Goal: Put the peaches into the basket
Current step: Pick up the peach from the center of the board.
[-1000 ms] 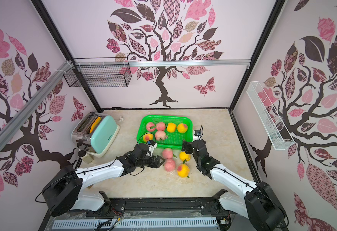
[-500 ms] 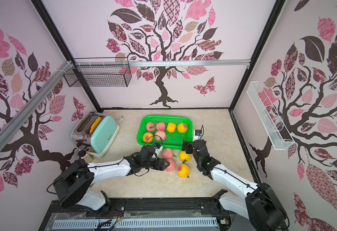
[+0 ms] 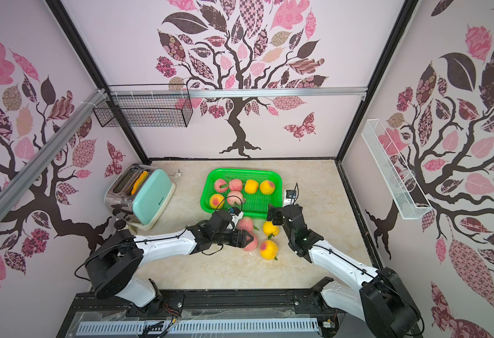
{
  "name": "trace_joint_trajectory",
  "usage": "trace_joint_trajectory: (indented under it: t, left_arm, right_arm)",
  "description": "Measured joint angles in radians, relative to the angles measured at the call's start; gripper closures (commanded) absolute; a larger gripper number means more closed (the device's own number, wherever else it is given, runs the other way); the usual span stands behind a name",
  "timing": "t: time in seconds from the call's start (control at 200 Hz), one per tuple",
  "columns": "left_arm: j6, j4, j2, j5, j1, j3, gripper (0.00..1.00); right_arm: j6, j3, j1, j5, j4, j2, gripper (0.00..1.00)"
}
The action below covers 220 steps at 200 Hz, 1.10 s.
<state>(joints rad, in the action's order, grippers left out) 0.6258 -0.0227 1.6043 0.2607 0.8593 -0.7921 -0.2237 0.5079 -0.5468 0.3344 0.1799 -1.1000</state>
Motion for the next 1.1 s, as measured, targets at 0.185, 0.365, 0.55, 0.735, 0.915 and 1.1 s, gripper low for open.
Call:
trace_joint_trajectory:
  t: [0.185, 0.365, 0.55, 0.735, 0.915, 1.1]
  left_arm:
    - [0.003, 0.003, 0.032, 0.014, 0.006, -0.021, 0.26]
    - [0.004, 0.011, 0.034, 0.019, 0.008, -0.024, 0.25]
    - [0.003, 0.033, 0.040, 0.021, 0.011, -0.037, 0.22]
    - [0.002, 0.053, 0.028, 0.013, 0.024, -0.037, 0.20]
    - [-0.013, 0.062, 0.008, -0.003, 0.037, -0.040, 0.18]
    - [-0.024, 0.093, 0.024, -0.014, 0.042, -0.058, 0.17]
  right_arm:
    - [0.000, 0.000, 0.000, -0.001, -0.007, 0.000, 0.03]
    - [0.000, 0.002, 0.000, -0.001, -0.011, -0.019, 0.03]
    - [0.000, 0.002, 0.000, -0.006, -0.016, -0.023, 0.03]
    - [0.001, 0.002, 0.000, -0.013, -0.015, -0.025, 0.03]
    - [0.001, 0.004, 0.000, -0.019, -0.017, -0.032, 0.03]
    - [0.003, 0.004, 0.000, -0.020, -0.018, -0.032, 0.03]
